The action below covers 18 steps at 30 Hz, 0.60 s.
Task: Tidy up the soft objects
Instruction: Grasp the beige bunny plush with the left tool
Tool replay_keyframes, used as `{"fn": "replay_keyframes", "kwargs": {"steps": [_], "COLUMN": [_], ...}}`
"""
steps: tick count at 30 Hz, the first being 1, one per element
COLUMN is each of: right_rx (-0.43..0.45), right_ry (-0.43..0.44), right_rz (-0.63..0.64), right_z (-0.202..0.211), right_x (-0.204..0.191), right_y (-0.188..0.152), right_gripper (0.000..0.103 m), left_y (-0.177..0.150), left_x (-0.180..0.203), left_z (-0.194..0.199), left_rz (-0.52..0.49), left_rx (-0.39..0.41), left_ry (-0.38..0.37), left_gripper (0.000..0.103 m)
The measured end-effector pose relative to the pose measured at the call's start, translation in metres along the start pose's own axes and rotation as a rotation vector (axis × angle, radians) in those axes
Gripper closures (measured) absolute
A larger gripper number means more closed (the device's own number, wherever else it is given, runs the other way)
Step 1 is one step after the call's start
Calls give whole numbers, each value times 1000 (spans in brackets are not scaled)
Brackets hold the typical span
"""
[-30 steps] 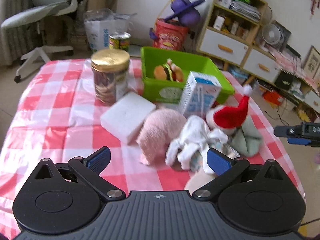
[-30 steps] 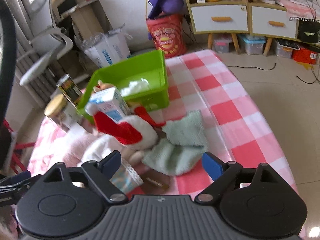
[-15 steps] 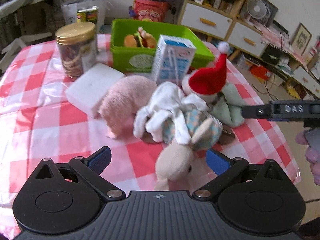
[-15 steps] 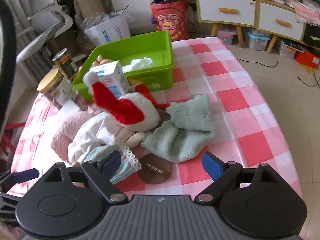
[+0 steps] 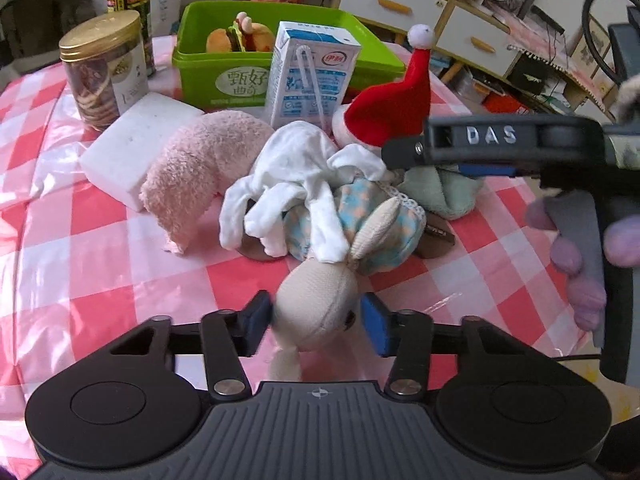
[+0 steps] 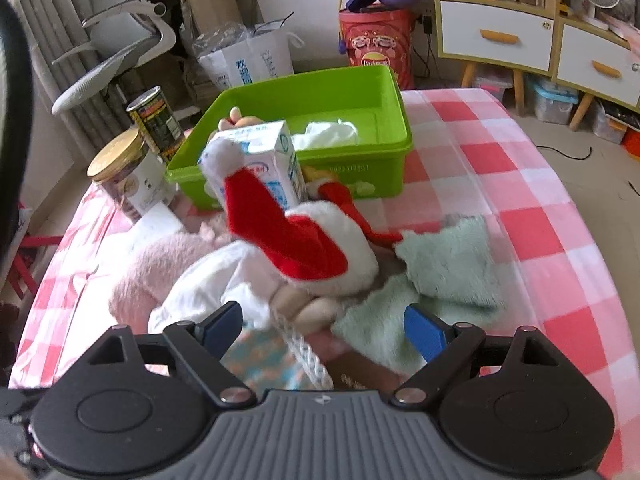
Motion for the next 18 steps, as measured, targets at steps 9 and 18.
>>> {"fn": "replay_keyframes", "kwargs": {"steps": [9,18], "right_rx": [46,49], "right_ry": [4,-19], "right_rz": [-52,-88], "right_z": [-22,-34], "right_x": [0,-2], "right_y": [7,8], "right_gripper": [49,81], "left_y": [1,1], "left_x": [-3,-6], "left_z": [-1,7], "left_rz": [0,16], "left_rx": [-7,-4], "left_ry": [-14,-28], "left_gripper": [59,60]}}
Point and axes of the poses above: each gripper's, at about its wrist camera, not at the fingertips, and z roughly against the way its jaws point, x to its right, y to its top, the point moved 5 cm from there along -z, roughly the way its jaws point, and after that the axes turned 8 degrees about x, right-handed, at the moved point
